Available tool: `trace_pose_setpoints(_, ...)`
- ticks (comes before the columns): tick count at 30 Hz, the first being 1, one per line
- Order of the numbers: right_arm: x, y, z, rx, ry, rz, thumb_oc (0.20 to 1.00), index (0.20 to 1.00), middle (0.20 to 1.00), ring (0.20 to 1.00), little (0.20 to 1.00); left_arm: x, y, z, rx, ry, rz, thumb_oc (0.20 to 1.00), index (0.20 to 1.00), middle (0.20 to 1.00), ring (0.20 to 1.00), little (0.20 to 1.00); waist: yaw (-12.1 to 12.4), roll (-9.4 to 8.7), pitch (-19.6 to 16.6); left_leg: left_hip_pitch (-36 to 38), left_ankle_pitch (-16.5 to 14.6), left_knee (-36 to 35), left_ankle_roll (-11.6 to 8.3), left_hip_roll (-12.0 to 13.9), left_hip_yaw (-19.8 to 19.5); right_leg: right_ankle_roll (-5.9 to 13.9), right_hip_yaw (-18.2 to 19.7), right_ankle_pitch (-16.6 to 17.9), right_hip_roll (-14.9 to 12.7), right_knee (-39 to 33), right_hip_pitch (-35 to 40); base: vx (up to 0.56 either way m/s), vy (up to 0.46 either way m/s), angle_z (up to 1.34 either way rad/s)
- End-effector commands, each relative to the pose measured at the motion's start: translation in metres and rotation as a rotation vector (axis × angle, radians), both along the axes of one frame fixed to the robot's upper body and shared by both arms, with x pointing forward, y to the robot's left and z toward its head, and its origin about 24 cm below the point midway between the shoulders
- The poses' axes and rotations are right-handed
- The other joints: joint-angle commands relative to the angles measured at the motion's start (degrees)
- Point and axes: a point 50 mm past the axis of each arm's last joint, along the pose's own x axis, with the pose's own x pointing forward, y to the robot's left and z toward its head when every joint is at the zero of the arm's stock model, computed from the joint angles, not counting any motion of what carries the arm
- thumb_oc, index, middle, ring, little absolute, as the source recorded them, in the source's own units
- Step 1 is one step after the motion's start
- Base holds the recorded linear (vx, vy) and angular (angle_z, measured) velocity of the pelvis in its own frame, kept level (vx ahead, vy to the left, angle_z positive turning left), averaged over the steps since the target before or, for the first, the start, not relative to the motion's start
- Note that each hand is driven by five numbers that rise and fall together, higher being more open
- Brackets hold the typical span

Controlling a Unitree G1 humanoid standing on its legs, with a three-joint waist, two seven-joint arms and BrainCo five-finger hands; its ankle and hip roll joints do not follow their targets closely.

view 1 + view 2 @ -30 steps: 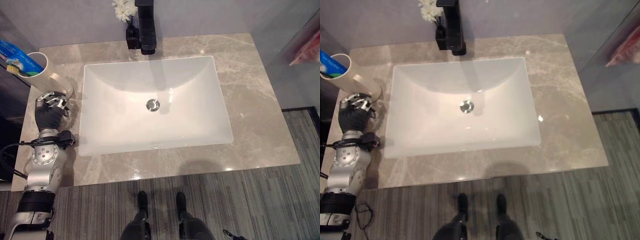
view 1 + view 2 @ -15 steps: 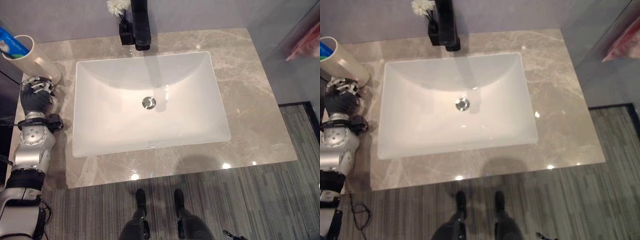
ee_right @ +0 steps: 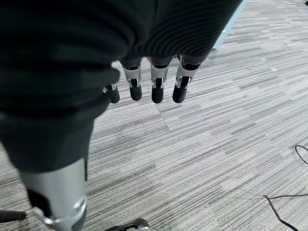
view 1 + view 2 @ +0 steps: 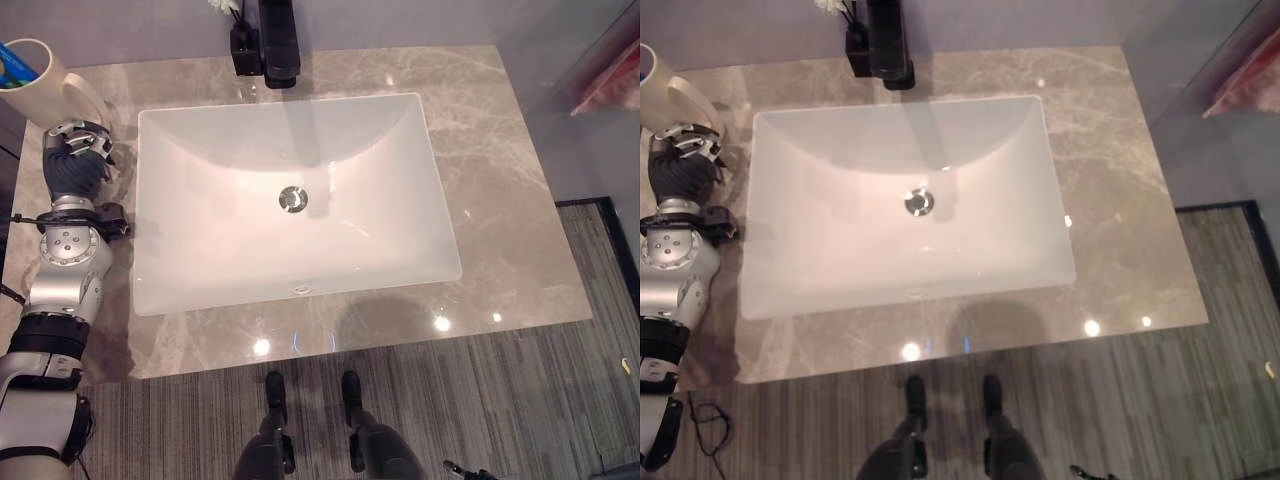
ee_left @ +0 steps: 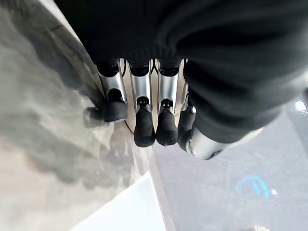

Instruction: Put brush and paste in cup on sink, flatten towel.

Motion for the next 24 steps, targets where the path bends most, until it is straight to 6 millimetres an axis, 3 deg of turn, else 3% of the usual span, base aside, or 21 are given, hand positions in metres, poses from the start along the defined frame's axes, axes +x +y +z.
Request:
trace_pose_setpoints(1,0.001,-0.008,0.003,-0.041,0.017,0.032,1.0,1.0,1.0,1.0,1.0,-0.004,-0.002,-0.02,-0.102,0.011,-0.02,0.2,0.2,0.2,0.2,0.2,-0.3,-0.35,-1.9,3.3,-3.4,0.4,-3.18,2.4,0.1,3.76,1.7,2.1,-3.7,-0.1,-1.7,0.06,0.029,-0.01)
trace_pose_setpoints(6,-0.015,-0.008,0.0,-0.007,0.062,0.025,1.0,1.0,1.0,1.0,1.0,-0.031,-0.011,-0.051,-0.148,0.022,-0.089,0.2,0.2,0.2,0.2,0.2,0.6,-1.4,-3.5,9.5,-6.5,0.4,-1.74,1.2,0.6,3.85,1.8,1.2,-4.5,0.0,4.1,0.09,0.083,-0.06)
trace_pose_setpoints(15,-0.027,-0.003,-0.003,0.033,0.117,0.043,1.0,1.0,1.0,1.0,1.0,-0.059,-0.022,-0.075,-0.156,0.056,-0.154,0.2,0.2,0.2,0.2,0.2,1.9,-1.57,-5.1,15.2,-8.6,0.4,0.58,-1.1,-0.5,4.6,0.7,-0.1,-6.1,1.6,9.6,0.03,0.12,0.05)
trace_pose_setpoints(21,-0.005,0.0,-0.001,0.042,0.049,0.077,1.0,1.0,1.0,1.0,1.0,-0.077,-0.028,-0.087,-0.129,0.112,-0.202,0.2,0.2,0.2,0.2,0.2,3.0,-1.35,-5.2,17.8,-9.3,0.7,3.41,-4.1,-1.5,5.51,2.8,0.9,-8.1,9.7,8.3,-0.02,0.214,0.03)
trace_pose_setpoints(24,0.008,0.002,0.0,0.046,0.004,0.092,1.0,1.0,1.0,1.0,1.0,-0.083,-0.027,-0.087,-0.107,0.122,-0.212,0.2,0.2,0.2,0.2,0.2,3.4,-0.67,-4.6,17.9,-9.4,1.6,4.24,-4.8,-1.9,4.61,3.3,-0.4,-7.3,13.5,6.8,-0.04,0.181,0.0)
